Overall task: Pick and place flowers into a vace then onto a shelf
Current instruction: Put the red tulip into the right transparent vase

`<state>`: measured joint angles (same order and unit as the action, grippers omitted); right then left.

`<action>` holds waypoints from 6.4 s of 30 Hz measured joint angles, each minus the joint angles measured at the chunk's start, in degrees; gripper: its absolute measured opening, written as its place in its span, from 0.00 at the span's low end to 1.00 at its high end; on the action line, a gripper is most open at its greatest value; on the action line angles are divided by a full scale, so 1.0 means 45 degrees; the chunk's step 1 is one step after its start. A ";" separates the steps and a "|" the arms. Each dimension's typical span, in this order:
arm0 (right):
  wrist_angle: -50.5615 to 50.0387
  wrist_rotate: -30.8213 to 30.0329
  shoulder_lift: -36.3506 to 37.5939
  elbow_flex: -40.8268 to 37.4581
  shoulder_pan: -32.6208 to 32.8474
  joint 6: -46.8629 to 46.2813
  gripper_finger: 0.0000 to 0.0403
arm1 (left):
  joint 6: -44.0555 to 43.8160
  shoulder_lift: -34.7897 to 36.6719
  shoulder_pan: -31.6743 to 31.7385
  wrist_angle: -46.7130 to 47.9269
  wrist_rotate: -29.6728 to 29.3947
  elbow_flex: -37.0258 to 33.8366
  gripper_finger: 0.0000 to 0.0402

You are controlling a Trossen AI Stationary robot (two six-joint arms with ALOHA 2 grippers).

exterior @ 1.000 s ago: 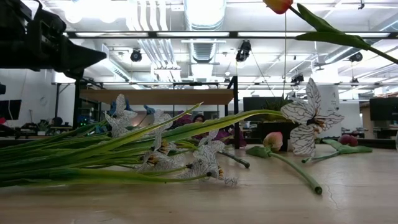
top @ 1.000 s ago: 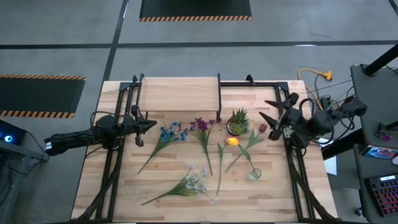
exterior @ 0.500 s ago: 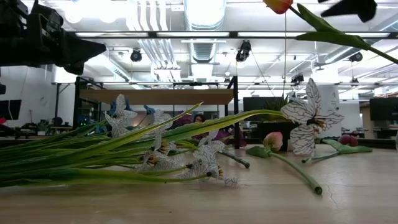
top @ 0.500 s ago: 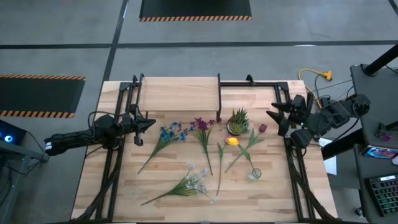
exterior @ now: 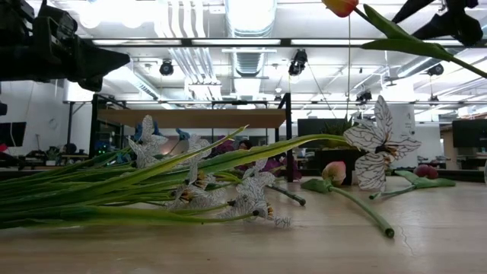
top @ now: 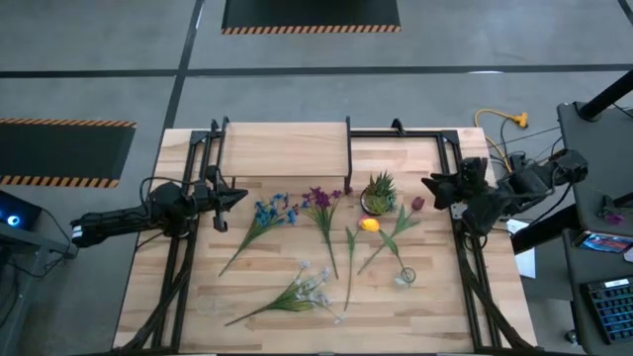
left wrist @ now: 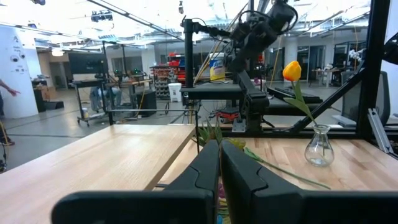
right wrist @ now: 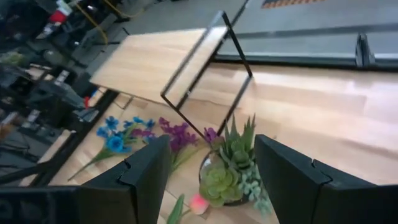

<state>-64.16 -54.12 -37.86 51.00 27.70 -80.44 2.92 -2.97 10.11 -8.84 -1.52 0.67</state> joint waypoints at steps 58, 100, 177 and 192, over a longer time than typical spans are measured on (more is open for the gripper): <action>0.1313 0.5110 -0.6534 -0.4310 -0.2064 -1.1129 0.56 | -0.0005 -0.0001 -0.0002 0.0010 0.0005 0.0000 0.00; 0.5193 0.7092 -0.6747 -0.6193 -0.6091 -0.6113 0.36 | -0.0005 -0.0001 -0.0002 0.0005 0.0005 0.0000 0.00; 0.4328 -0.0585 -0.2031 0.2305 -0.4375 0.8783 0.03 | -0.0005 -0.0003 -0.0004 0.0015 0.0004 0.0000 0.00; 0.5103 -0.4240 -0.3257 0.3603 0.0545 0.9966 0.03 | -0.0005 -0.0004 0.0000 0.0015 0.0002 0.0000 0.00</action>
<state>-41.20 -73.20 -52.52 67.22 30.16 -35.59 2.90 -2.98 10.11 -8.78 -1.51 0.67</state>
